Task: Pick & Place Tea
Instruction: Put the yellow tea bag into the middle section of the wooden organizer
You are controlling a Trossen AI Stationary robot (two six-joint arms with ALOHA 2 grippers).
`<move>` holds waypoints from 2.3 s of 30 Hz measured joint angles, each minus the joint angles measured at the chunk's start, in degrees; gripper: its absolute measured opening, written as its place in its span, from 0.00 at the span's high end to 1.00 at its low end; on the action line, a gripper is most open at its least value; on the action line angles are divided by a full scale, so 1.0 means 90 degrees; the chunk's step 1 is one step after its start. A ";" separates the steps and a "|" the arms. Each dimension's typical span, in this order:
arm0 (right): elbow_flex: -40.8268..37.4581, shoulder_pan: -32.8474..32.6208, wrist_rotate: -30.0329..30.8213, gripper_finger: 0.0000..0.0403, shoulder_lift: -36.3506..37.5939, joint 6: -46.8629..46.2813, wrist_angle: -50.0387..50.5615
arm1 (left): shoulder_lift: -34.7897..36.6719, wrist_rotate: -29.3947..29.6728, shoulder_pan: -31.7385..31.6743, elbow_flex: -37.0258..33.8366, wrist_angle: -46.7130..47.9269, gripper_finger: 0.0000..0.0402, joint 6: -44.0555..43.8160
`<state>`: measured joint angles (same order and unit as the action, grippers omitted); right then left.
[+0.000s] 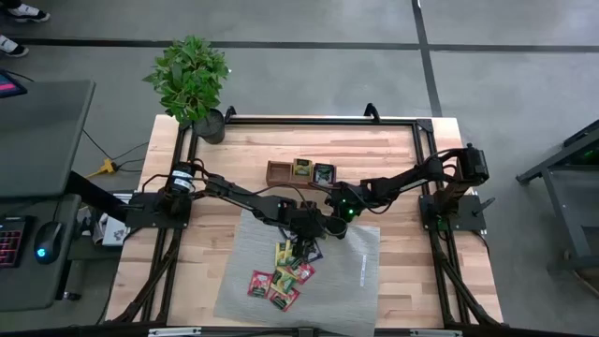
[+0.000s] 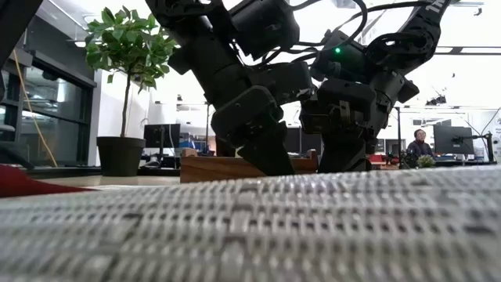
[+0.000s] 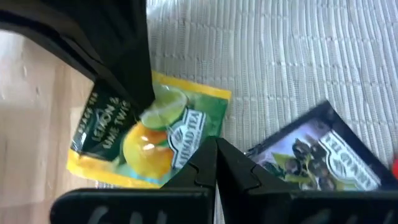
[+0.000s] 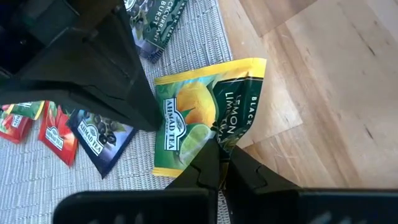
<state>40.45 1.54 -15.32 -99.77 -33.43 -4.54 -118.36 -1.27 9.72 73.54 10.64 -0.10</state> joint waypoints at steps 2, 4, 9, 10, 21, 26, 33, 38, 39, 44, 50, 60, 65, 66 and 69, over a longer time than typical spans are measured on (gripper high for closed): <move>0.0000 0.0002 0.0008 0.99 0.0001 0.0006 0.0015 | 0.0004 -0.0039 0.0007 0.0000 0.0134 1.00 -0.0002; 0.0002 0.0003 0.0024 0.99 0.0003 0.0019 0.0048 | 0.0007 -0.0066 0.0010 0.0000 0.0190 1.00 -0.0013; 0.0005 0.0002 0.0166 1.00 0.0010 -0.0092 0.0198 | 0.0013 -0.0043 0.0010 0.0002 0.0333 1.00 -0.0211; 0.0005 0.0002 0.0187 1.00 0.0010 -0.0121 0.0213 | 0.0016 -0.0016 0.0010 0.0002 0.0384 1.00 -0.0242; -0.0009 0.0240 0.0423 1.00 0.0261 -0.0548 0.0536 | 0.0016 0.0231 0.0001 0.0004 0.0631 1.00 -0.0374; -0.0012 0.0418 0.0546 1.00 0.0535 -0.0573 0.0866 | 0.0024 0.0371 -0.0002 0.0007 0.0808 1.00 -0.0380; -0.0015 0.0466 0.0565 1.00 0.0720 -0.0588 0.0966 | 0.0024 0.0336 -0.0002 0.0007 0.0857 1.00 -0.0517; -0.0015 0.0476 0.0440 0.98 0.0720 -0.0570 0.0959 | 0.0024 0.0373 0.0000 0.0007 0.0867 1.00 -0.0519; -0.0015 0.0480 0.0437 0.97 0.0720 -0.0565 0.0944 | 0.0024 0.0373 0.0002 0.0007 0.0867 1.00 -0.0519; -0.0035 0.0508 0.0590 0.91 0.0720 -0.0568 0.0951 | 0.0027 0.0345 0.0002 0.0007 0.0900 1.00 -0.0522; -0.0027 0.0520 0.0467 0.87 0.0722 -0.0510 0.0909 | 0.0028 0.0334 0.0012 0.0002 0.0942 1.00 -0.0522; -0.0017 0.0512 0.0258 0.99 0.0731 -0.0461 0.0933 | 0.0028 0.0338 0.0011 0.0002 0.0942 1.00 -0.0527; -0.0015 0.0508 0.0476 1.00 0.1118 -0.0416 0.1188 | 0.0028 0.0284 -0.0043 0.0002 0.0939 1.00 -0.0519; -0.0015 0.0505 0.0548 1.00 0.1252 -0.0404 0.1256 | 0.0028 0.0225 -0.0050 0.0002 0.0939 1.00 -0.0519; -0.0012 0.0540 0.0663 1.00 0.1704 -0.0290 0.1413 | 0.0028 0.0082 -0.0126 0.0002 0.0932 1.00 -0.0514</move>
<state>40.34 6.40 -9.36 -84.44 -36.04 8.17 -118.10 -0.53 8.58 73.56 19.03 -4.73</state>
